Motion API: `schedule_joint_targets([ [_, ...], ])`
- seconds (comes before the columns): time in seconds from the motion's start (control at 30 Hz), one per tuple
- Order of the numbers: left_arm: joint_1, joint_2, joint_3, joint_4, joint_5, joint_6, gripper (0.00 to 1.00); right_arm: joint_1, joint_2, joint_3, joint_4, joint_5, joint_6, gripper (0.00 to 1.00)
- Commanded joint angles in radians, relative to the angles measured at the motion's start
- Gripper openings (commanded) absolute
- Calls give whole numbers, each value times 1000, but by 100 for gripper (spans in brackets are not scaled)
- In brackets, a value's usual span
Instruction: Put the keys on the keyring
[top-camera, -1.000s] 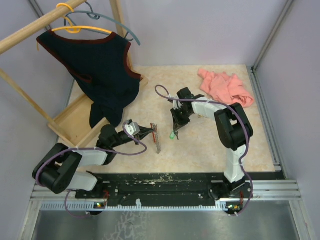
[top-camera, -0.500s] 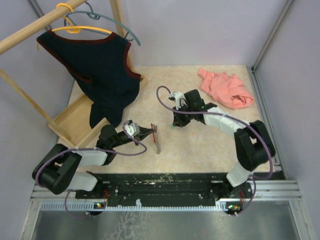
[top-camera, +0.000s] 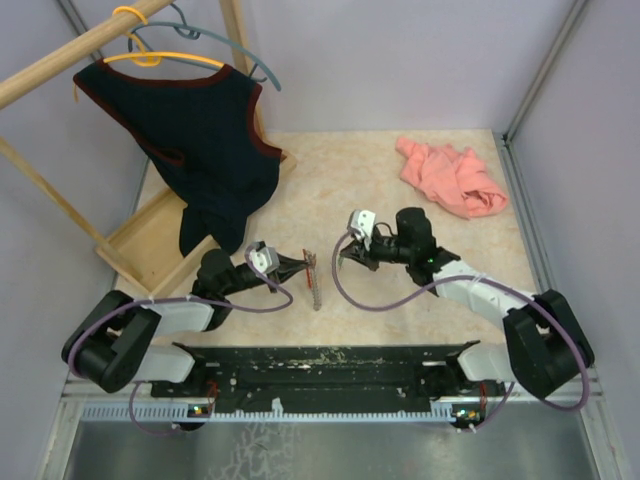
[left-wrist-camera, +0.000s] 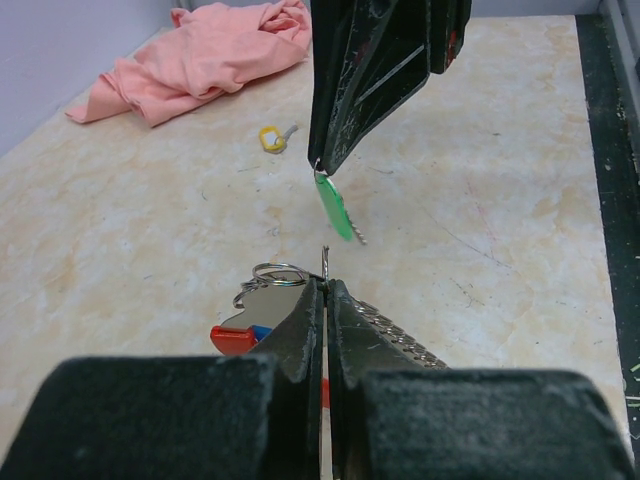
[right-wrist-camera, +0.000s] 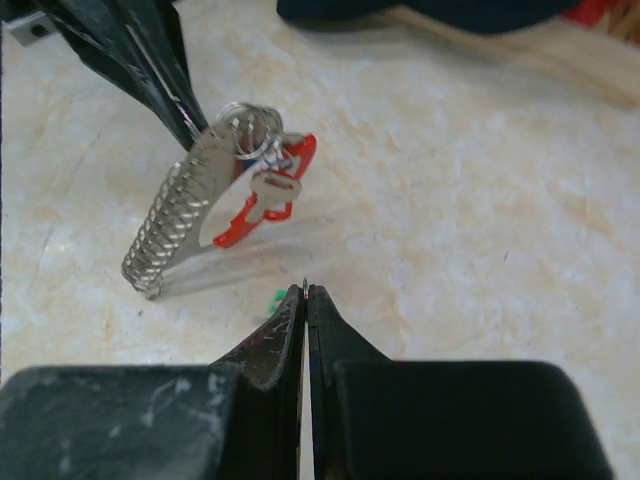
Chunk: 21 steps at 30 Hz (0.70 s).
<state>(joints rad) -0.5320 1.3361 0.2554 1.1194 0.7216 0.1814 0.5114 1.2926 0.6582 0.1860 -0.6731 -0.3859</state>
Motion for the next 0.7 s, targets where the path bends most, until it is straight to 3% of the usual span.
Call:
schedule_joint_targets([
  [0.0,4,-10,24,4,50,23,0,19,-64,-53,264,-156,-145,0],
  [0.37,4,-9,41,-41,116,95,0,94,-79,-54,207,-155,-330,0],
  [0.67,4,20,62,-53,176,171,0,127,-104,-101,260,-163,-377,0],
])
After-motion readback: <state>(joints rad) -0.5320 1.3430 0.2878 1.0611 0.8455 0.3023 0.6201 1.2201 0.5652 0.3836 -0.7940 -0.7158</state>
